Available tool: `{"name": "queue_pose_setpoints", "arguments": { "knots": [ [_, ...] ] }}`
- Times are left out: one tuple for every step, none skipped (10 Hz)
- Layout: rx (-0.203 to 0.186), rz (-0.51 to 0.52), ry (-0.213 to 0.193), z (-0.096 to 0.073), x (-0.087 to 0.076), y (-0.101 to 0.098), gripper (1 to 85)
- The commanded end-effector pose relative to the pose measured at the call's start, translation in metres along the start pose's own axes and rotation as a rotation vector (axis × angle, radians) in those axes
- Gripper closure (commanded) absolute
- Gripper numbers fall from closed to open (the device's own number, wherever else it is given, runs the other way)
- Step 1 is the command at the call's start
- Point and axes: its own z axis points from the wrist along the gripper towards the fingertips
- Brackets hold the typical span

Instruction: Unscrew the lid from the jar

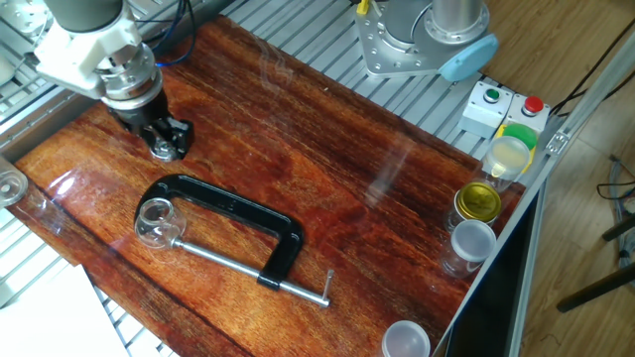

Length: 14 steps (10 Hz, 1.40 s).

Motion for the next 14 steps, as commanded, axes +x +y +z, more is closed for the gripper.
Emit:
{"name": "queue_pose_setpoints", "arguments": {
  "knots": [
    [-0.012, -0.030, -0.011, 0.005, 0.015, -0.003, 54.0],
    [-0.018, -0.037, -0.021, 0.012, 0.024, -0.006, 54.0],
    [-0.028, -0.040, -0.042, 0.020, 0.028, -0.007, 54.0],
    [-0.034, -0.043, -0.058, 0.029, 0.029, -0.007, 54.0],
    [-0.029, -0.044, -0.073, 0.037, 0.029, -0.009, 54.0],
    [-0.027, -0.043, -0.082, 0.043, 0.028, -0.009, 54.0],
    [-0.025, -0.043, -0.092, 0.048, 0.026, -0.010, 54.0],
    [-0.026, -0.041, -0.104, 0.053, 0.023, -0.010, 54.0],
    [-0.025, -0.039, -0.107, 0.057, 0.020, -0.009, 53.3],
    [-0.051, -0.042, -0.113, 0.059, 0.018, -0.001, 48.3],
    [-0.069, -0.060, -0.088, 0.061, 0.025, 0.003, 37.0],
    [-0.071, -0.081, -0.094, 0.063, 0.023, 0.004, 32.7],
    [-0.075, -0.097, -0.095, 0.066, 0.024, 0.004, 27.0],
    [-0.080, -0.107, -0.098, 0.066, 0.023, 0.005, 23.0]
  ]
}}
